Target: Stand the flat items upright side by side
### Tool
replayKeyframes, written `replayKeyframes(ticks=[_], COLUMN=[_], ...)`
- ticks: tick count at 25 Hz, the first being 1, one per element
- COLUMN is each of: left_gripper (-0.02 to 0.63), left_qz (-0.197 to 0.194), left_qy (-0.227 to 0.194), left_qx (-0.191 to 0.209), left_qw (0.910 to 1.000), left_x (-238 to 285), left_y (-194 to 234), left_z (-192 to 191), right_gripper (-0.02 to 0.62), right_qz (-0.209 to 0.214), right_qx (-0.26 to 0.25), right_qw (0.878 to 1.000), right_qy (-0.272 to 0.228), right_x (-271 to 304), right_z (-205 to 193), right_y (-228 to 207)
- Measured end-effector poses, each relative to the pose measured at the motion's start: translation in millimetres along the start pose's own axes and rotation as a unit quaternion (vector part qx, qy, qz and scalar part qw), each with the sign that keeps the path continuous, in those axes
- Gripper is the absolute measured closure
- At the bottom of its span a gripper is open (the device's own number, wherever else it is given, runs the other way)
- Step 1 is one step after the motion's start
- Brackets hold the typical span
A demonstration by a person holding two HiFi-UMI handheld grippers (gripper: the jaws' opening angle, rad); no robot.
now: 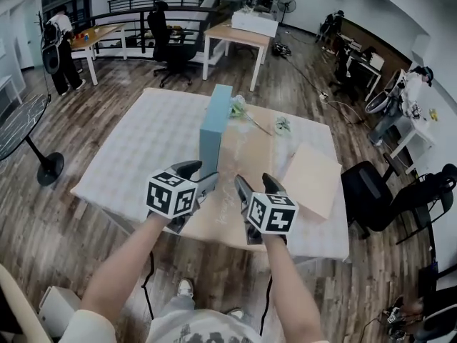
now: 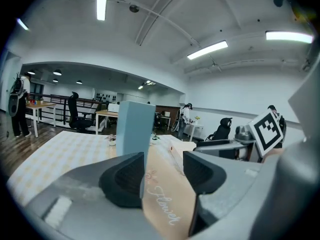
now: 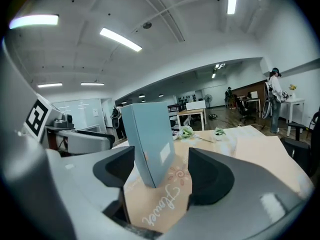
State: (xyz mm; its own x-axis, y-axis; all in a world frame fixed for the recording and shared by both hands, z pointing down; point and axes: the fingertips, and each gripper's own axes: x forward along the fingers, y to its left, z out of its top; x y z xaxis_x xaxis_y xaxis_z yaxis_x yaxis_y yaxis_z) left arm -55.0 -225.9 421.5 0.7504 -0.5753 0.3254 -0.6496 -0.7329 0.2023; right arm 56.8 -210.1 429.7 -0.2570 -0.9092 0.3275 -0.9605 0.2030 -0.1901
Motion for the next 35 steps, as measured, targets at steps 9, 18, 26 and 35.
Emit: replayKeyframes(ticks=[9,18,26,35], left_gripper=[0.370,0.371,0.370,0.349], left_qz=[-0.014,-0.040,-0.061,-0.088], left_qy=[0.012,0.038,0.087,0.123], left_qx=[0.002,0.033,0.055,0.054], left_qw=[0.9998,0.9979,0.9928,0.9871], left_x=[71,133,196,306], left_y=[-118,-195,-210,-173], left_z=[-7,7,12,32], right_gripper=[0.313,0.313,0.302,0.276], right_qz=[-0.019,-0.031,-0.042,-0.057], right_qx=[0.010,0.063,0.104,0.119], right_qw=[1.000,0.997,0.994,0.990], right_qy=[0.007,0.009,0.002,0.050], right_x=[-92,-154,-161,-95], right_z=[-16,-26,-20,-21], right_y=[-122,-222,-295,-376])
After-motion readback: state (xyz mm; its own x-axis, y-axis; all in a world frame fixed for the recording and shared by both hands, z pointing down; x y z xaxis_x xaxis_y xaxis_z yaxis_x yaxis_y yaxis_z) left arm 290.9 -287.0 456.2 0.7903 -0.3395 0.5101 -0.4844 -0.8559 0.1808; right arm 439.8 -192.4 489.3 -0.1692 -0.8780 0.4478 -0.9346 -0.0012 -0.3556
